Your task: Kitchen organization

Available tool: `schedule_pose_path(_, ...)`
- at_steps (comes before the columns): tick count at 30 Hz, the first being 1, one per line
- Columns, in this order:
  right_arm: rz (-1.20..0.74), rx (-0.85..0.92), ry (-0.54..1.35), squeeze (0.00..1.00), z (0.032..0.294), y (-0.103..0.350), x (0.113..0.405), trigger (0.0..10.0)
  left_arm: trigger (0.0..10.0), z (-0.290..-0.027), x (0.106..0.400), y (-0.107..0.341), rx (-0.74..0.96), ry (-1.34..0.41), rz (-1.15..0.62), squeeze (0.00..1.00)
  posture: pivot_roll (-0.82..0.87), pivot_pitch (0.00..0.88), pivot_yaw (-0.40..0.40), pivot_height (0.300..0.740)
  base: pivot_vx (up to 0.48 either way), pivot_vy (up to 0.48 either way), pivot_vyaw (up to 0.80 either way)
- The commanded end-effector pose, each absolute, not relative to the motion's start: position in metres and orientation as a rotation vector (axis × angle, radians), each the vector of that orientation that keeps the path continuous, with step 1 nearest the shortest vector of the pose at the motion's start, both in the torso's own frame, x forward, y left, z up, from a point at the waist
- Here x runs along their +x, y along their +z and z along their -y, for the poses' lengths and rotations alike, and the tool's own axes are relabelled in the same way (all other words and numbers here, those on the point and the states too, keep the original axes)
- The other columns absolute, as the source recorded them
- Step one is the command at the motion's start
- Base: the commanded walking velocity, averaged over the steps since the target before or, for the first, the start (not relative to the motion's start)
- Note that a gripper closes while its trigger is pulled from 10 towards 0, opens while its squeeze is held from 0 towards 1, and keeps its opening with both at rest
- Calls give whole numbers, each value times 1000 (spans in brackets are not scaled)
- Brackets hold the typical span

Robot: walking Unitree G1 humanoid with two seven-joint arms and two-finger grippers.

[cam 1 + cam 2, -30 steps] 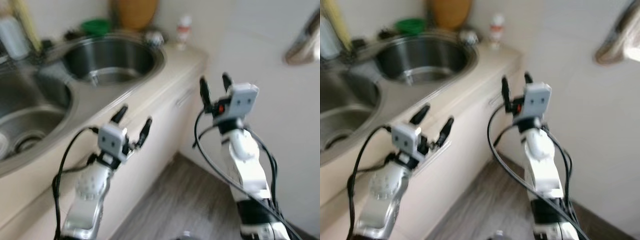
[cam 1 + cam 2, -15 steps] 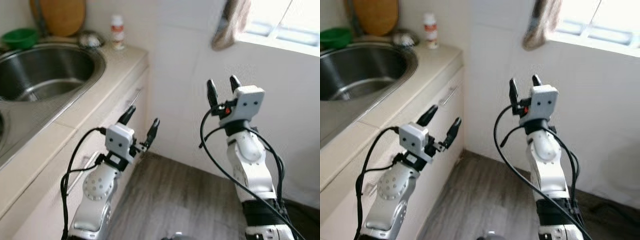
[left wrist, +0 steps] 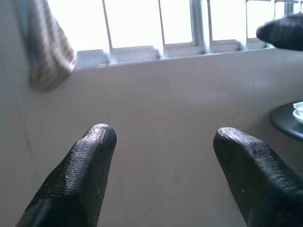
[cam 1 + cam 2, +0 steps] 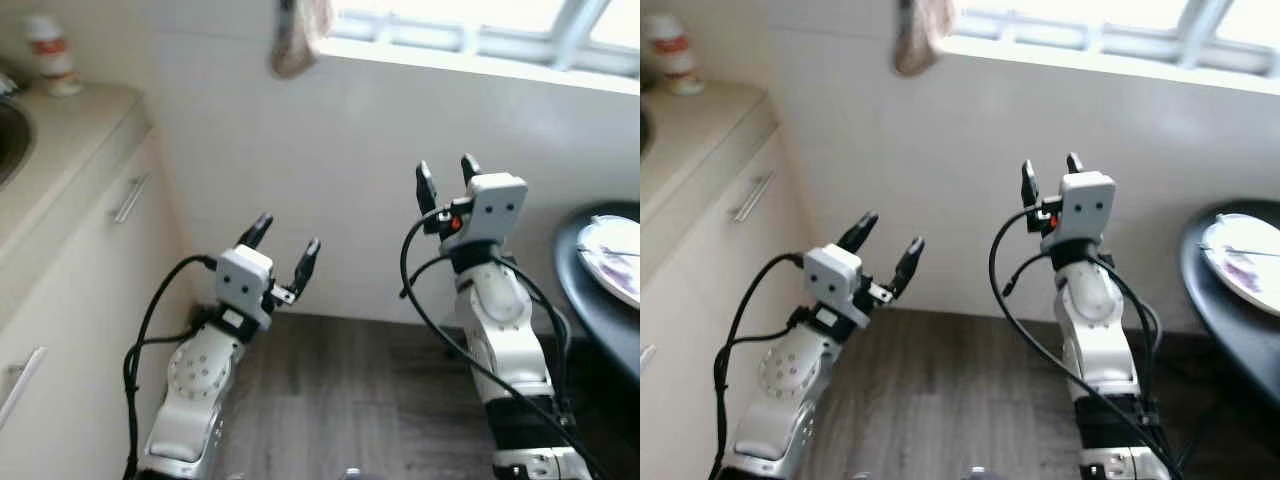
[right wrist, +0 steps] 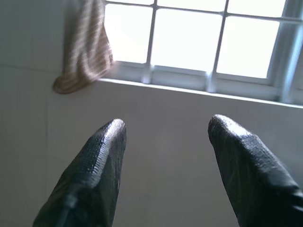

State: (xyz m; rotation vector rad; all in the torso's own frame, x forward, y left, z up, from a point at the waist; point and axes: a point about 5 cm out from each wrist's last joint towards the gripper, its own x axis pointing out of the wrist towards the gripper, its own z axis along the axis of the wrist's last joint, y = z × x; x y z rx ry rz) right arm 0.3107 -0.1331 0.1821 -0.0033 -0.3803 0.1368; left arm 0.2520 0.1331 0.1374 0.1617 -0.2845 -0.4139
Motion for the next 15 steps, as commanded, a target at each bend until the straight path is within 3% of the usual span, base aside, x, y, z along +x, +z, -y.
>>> schedule_pose_path(1, 382, -27, 111, 0, 141, 185, 312, 10000, 10000, -126, 251, 141, 153, -435, 302, 0, -2, 0, -66, 740, 0, 0, -800)
schedule_pose_path(7, 376, -31, 107, 0, 141, 183, 312, 10000, 10000, -126, 252, 140, 154, -438, 292, 0, -2, 0, -62, 740, 0, 0, -800)
schedule_pose_path(9, 372, -34, 102, 0, 141, 182, 313, 10000, 10000, -126, 252, 139, 153, -439, 289, 0, -1, 0, -61, 740, 0, -428, -769)
schedule_pose_path(15, 317, -76, 100, 0, 139, 172, 315, 10000, 10000, -125, 255, 140, 152, -443, 289, 0, 2, 0, -56, 740, 0, -480, 0)
